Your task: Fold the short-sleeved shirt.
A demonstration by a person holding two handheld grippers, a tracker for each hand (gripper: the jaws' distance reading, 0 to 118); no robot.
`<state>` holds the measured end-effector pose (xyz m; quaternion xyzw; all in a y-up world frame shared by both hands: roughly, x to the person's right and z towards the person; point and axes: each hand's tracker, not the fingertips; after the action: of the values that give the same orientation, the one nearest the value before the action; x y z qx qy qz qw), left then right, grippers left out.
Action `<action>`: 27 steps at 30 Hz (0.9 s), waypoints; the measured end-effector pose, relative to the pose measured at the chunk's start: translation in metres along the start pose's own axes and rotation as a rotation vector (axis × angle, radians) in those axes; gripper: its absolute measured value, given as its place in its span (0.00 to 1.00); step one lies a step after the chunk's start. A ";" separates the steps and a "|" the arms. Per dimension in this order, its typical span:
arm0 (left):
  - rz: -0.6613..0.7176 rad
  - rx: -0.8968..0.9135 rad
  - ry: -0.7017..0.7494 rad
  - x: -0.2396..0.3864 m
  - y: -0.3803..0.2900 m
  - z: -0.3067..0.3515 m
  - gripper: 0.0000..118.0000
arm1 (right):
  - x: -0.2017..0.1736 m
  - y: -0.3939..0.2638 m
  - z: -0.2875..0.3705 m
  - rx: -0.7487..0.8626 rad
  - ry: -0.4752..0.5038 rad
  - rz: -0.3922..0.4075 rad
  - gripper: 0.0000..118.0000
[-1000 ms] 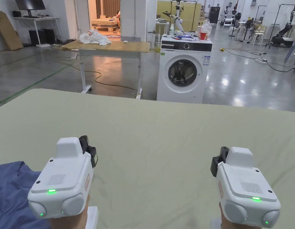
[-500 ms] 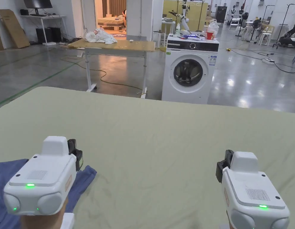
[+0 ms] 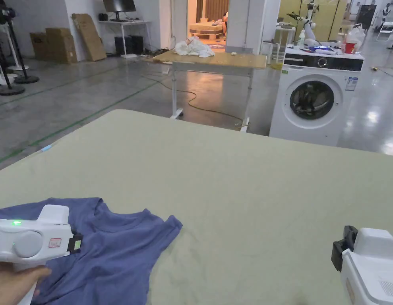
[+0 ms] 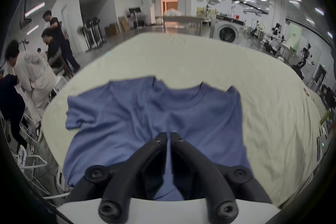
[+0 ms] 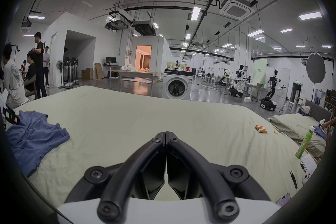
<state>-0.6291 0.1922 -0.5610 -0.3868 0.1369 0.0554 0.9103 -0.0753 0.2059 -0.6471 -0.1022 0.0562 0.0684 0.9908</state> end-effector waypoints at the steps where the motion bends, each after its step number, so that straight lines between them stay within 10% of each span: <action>1: 0.018 -0.021 -0.006 -0.008 -0.005 -0.008 0.28 | -0.002 -0.001 -0.001 -0.003 0.005 0.000 0.00; 3: 0.019 -0.090 -0.032 -0.016 -0.011 -0.023 0.55 | -0.004 -0.003 -0.003 -0.013 0.016 0.006 0.00; 7: -0.013 -0.182 -0.060 -0.019 -0.030 -0.048 0.74 | -0.009 -0.007 -0.005 -0.028 0.029 0.036 0.00; 12: -0.050 -0.169 -0.006 -0.010 -0.046 -0.064 0.74 | -0.012 -0.007 -0.007 -0.039 0.032 0.057 0.00; 15: -0.076 -0.165 -0.002 -0.003 -0.044 -0.061 0.61 | -0.013 -0.009 -0.008 -0.041 0.036 0.068 0.00; 20: -0.139 -0.132 0.042 0.012 -0.047 -0.058 0.01 | -0.018 -0.014 -0.008 -0.051 0.048 0.095 0.00; 27: -0.048 -0.062 0.013 -0.004 -0.049 -0.053 0.00 | -0.019 -0.017 -0.008 -0.063 0.047 0.084 0.00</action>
<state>-0.6339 0.1205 -0.5613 -0.4183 0.1319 0.0350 0.8980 -0.0925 0.1850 -0.6488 -0.1324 0.0813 0.1093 0.9818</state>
